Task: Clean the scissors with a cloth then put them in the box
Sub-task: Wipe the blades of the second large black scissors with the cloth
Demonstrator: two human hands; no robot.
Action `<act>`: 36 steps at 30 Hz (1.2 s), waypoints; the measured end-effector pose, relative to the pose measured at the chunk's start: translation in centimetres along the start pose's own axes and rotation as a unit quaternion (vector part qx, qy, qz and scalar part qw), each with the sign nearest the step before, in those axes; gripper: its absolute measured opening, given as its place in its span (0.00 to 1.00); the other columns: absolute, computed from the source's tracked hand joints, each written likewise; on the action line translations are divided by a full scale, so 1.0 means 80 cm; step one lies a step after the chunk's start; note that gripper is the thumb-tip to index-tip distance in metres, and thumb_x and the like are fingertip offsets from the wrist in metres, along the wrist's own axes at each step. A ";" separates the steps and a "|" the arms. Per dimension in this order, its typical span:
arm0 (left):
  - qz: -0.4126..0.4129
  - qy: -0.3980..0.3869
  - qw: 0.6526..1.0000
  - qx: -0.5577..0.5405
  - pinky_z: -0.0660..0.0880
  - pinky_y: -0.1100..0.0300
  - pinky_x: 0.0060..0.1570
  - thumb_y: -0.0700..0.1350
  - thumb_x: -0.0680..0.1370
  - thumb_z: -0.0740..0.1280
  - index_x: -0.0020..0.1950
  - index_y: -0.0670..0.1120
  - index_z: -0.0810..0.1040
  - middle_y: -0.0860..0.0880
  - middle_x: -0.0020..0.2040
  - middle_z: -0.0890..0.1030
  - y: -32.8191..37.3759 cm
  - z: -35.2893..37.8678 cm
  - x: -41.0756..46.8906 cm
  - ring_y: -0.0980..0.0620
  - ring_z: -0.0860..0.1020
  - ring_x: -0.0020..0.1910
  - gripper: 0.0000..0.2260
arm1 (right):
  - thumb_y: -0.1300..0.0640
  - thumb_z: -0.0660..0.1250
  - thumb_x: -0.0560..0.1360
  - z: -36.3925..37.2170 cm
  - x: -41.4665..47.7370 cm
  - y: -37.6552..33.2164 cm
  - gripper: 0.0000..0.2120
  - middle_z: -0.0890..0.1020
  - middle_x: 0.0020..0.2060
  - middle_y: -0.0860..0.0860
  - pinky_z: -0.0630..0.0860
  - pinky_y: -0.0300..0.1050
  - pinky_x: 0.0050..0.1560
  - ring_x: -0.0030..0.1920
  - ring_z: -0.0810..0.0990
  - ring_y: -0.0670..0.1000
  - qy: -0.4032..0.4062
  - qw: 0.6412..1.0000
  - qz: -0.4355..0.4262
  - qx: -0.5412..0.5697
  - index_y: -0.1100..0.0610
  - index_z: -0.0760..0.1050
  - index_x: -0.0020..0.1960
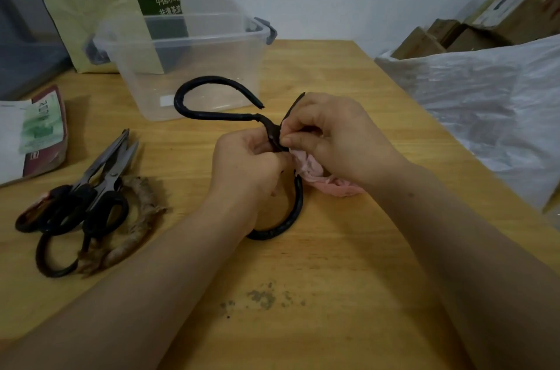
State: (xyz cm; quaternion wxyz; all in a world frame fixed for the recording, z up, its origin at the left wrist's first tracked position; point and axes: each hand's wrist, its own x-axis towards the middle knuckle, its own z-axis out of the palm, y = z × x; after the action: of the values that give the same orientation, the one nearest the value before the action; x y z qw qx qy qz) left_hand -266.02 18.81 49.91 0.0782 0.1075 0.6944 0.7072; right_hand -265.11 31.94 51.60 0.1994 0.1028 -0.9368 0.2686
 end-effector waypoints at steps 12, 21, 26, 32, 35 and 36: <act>-0.038 0.017 0.999 0.003 0.67 0.62 0.23 0.31 0.73 0.67 0.42 0.48 0.80 0.49 0.43 0.84 0.002 0.000 -0.001 0.52 0.70 0.27 0.12 | 0.59 0.70 0.74 -0.013 -0.004 0.010 0.03 0.82 0.44 0.47 0.77 0.47 0.53 0.47 0.80 0.46 0.081 0.991 0.109 0.013 0.53 0.82 0.43; -0.024 0.013 1.000 -0.010 0.65 0.60 0.23 0.29 0.72 0.68 0.42 0.44 0.81 0.44 0.41 0.84 -0.001 -0.001 0.000 0.47 0.70 0.30 0.11 | 0.61 0.72 0.72 0.000 -0.002 0.008 0.03 0.79 0.39 0.42 0.78 0.44 0.53 0.46 0.80 0.44 0.041 0.992 0.114 0.048 0.55 0.83 0.44; -0.010 0.004 1.000 -0.003 0.64 0.61 0.24 0.29 0.72 0.67 0.43 0.44 0.81 0.45 0.40 0.84 -0.001 0.000 0.001 0.48 0.72 0.31 0.11 | 0.59 0.72 0.72 0.001 -0.007 -0.008 0.01 0.82 0.42 0.46 0.79 0.43 0.48 0.44 0.80 0.44 0.107 0.987 0.076 0.092 0.54 0.82 0.43; -0.005 0.007 1.000 -0.014 0.64 0.62 0.23 0.28 0.72 0.67 0.43 0.47 0.81 0.47 0.39 0.85 -0.002 0.000 -0.001 0.48 0.71 0.31 0.13 | 0.58 0.66 0.77 0.011 0.005 -0.001 0.04 0.81 0.45 0.46 0.76 0.43 0.51 0.47 0.79 0.46 0.110 0.988 0.113 -0.001 0.53 0.80 0.47; -0.007 0.009 1.000 -0.009 0.64 0.62 0.23 0.29 0.72 0.68 0.42 0.48 0.81 0.50 0.39 0.84 0.000 0.002 -0.002 0.50 0.71 0.29 0.13 | 0.58 0.68 0.75 0.001 0.001 0.008 0.03 0.81 0.42 0.42 0.78 0.40 0.48 0.45 0.79 0.42 0.157 0.970 0.162 0.096 0.51 0.80 0.44; -0.007 0.013 1.000 -0.007 0.64 0.62 0.23 0.29 0.73 0.67 0.42 0.47 0.81 0.49 0.37 0.84 0.000 0.002 -0.001 0.50 0.70 0.28 0.13 | 0.57 0.70 0.74 0.000 -0.001 0.008 0.03 0.82 0.41 0.42 0.78 0.38 0.47 0.45 0.80 0.41 0.147 0.966 0.164 0.137 0.50 0.80 0.43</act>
State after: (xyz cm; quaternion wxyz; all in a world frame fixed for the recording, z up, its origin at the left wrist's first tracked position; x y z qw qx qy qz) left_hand -265.91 18.97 49.88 0.0748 0.0933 0.6914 0.7125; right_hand -265.21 32.44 51.24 0.2725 -0.0669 -0.8554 0.4354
